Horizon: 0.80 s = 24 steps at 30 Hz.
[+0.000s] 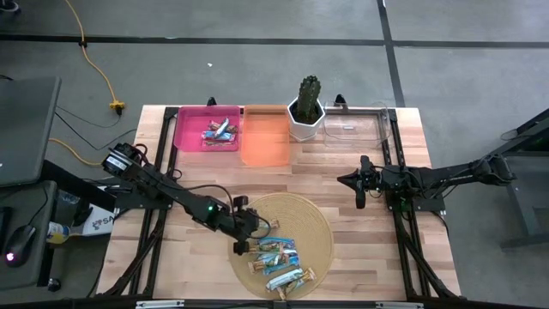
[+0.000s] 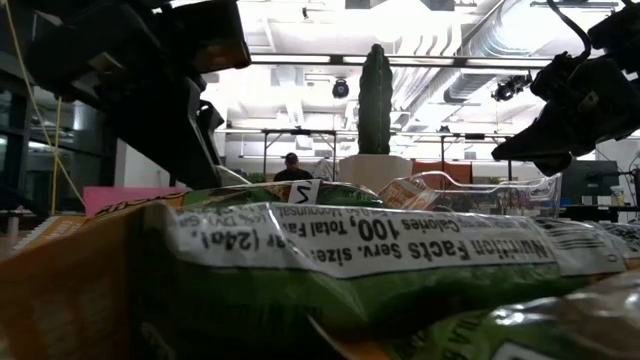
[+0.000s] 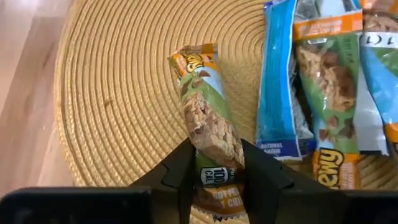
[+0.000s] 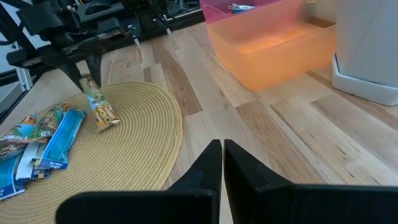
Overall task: Pick and place Granola Bars by type
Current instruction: Put the yellow granola bar into the orange bin
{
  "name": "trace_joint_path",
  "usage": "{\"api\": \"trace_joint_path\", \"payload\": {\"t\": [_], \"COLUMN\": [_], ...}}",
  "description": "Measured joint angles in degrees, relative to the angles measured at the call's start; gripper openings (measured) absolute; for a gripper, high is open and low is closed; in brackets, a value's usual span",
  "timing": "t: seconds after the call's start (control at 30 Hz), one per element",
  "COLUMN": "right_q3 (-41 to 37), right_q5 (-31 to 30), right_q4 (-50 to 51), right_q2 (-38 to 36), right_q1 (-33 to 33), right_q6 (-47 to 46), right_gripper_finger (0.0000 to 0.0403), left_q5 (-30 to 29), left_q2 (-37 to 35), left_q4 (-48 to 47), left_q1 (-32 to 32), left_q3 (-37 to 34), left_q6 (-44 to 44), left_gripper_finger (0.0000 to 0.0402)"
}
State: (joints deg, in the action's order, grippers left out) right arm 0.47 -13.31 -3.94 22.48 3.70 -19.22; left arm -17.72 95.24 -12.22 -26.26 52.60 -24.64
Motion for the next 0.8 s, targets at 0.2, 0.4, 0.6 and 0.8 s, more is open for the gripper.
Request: {"api": "trace_joint_path", "payload": {"t": [0.2, 0.4, 0.6, 0.8], "right_q3": [0.0, 0.0, 0.0, 0.0], "right_q5": [0.0, 0.0, 0.0, 0.0], "right_q4": [-0.1, -0.1, -0.1, -0.1], "right_q2": [0.0, 0.0, 0.0, 0.0], "right_q1": [0.0, 0.0, 0.0, 0.0], "right_q6": [0.0, 0.0, 0.1, 0.1], "right_gripper_finger": [0.0000, 0.0000, 0.0000, 0.0000], "left_q5": [0.4, 0.5, 0.6, 0.6], "left_q2": [0.0, 0.0, 0.0, 0.0], "left_q4": [-0.2, -0.3, -0.3, -0.3], "left_q1": [0.0, 0.0, 0.0, 0.0], "left_q3": [0.0, 0.0, 0.0, 0.0], "left_q6": [0.1, -0.1, -0.1, -0.3], "left_gripper_finger": [0.0069, 0.0069, 0.0069, 0.0069]}}
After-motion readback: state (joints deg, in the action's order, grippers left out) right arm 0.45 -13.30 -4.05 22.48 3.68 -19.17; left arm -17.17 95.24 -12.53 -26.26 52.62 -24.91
